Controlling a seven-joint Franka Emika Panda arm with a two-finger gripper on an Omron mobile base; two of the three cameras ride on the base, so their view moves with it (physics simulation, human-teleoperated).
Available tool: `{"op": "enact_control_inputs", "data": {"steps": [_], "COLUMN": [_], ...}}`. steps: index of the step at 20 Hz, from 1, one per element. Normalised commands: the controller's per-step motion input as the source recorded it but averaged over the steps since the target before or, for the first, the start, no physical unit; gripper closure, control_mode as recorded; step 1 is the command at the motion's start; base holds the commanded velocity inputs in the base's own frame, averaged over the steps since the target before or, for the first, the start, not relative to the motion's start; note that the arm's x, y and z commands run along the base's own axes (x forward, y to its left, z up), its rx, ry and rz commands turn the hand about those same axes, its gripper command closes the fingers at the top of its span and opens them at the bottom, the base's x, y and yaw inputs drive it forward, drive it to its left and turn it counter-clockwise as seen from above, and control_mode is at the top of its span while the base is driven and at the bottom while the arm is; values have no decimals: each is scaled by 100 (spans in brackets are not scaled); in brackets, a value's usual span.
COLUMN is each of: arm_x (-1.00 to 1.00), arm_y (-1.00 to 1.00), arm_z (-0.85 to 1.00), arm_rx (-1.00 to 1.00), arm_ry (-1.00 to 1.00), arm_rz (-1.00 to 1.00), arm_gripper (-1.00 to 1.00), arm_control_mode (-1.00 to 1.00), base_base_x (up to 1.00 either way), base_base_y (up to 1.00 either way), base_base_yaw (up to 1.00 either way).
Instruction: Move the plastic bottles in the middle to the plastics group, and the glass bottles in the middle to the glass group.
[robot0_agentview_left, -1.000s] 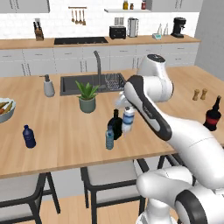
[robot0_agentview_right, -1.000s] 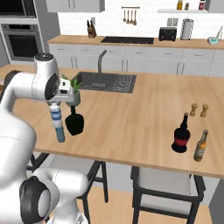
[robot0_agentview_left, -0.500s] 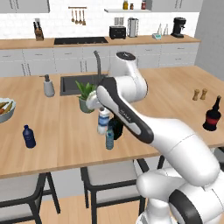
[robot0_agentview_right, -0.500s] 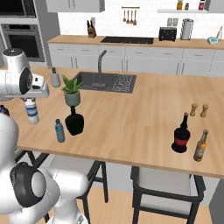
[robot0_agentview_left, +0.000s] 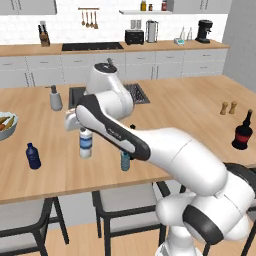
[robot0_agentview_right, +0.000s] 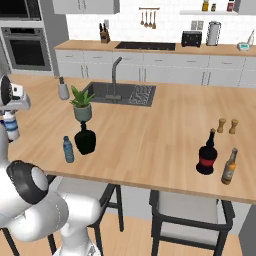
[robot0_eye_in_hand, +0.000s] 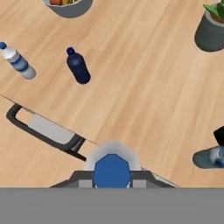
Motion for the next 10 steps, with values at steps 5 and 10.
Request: {"op": "enact_control_inputs", "data": {"steps": [5, 10], "arm_x": [-4, 0], "arm_y": [100, 100], "arm_z": [-11, -36], "arm_rx": [0, 0], "arm_ry": [0, 1], "arm_rz": [10, 10], "arm_gripper": [100, 100], "arm_control_mode": [-100, -100], "base_base_x": [0, 0], "base_base_y": [0, 0], "base_base_yaw": [0, 0]}}
